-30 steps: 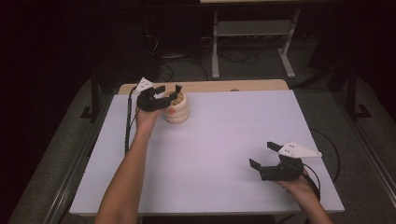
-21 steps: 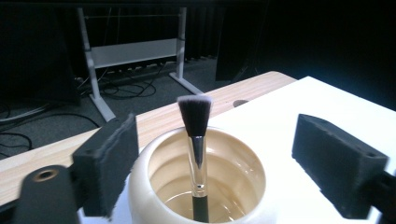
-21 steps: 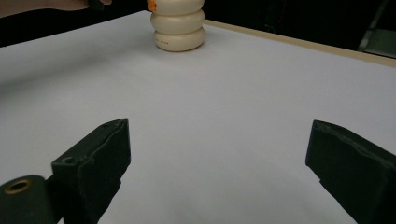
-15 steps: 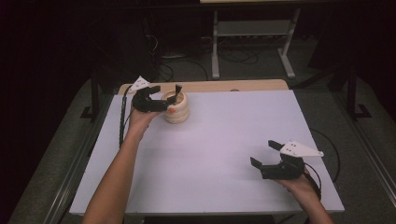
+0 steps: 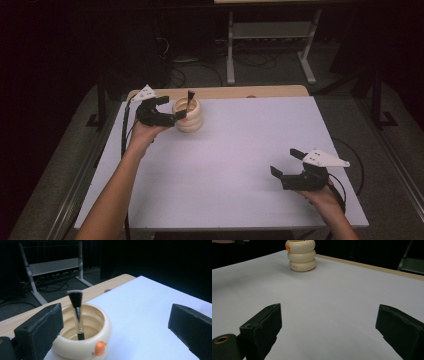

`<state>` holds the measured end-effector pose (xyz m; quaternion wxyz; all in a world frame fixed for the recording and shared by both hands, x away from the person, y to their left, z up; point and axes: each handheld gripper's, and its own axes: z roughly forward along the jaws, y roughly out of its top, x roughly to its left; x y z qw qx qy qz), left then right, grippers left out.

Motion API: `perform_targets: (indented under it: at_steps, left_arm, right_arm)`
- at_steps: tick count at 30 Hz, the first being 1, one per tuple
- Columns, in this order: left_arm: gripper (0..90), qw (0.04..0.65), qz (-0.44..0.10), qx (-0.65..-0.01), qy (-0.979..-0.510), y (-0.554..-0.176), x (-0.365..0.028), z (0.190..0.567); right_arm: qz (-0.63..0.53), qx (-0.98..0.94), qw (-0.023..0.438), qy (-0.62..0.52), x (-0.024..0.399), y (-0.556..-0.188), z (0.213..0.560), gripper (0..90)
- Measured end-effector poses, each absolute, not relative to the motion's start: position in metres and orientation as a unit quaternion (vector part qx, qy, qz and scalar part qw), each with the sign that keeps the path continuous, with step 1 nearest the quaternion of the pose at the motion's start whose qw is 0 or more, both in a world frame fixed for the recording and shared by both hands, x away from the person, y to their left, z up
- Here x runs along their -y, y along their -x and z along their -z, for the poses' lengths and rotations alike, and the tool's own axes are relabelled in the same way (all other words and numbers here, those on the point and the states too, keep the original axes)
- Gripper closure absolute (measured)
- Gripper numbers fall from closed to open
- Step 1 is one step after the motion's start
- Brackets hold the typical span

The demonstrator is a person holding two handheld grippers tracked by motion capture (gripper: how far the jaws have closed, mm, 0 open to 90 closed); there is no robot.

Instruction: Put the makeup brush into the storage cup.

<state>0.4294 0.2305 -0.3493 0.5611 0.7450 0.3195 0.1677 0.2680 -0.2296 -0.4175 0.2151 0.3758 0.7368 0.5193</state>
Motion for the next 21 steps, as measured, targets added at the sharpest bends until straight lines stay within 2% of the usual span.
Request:
perform_targets:
  at_steps: [21]
  left_arm:
    - [0.0,0.569,-0.157,-0.297,-0.750,-0.365,-0.237,0.363]
  right_arm:
    - [-0.542,-0.720,0.210,-0.378,0.233,-0.267,0.416,5.8]
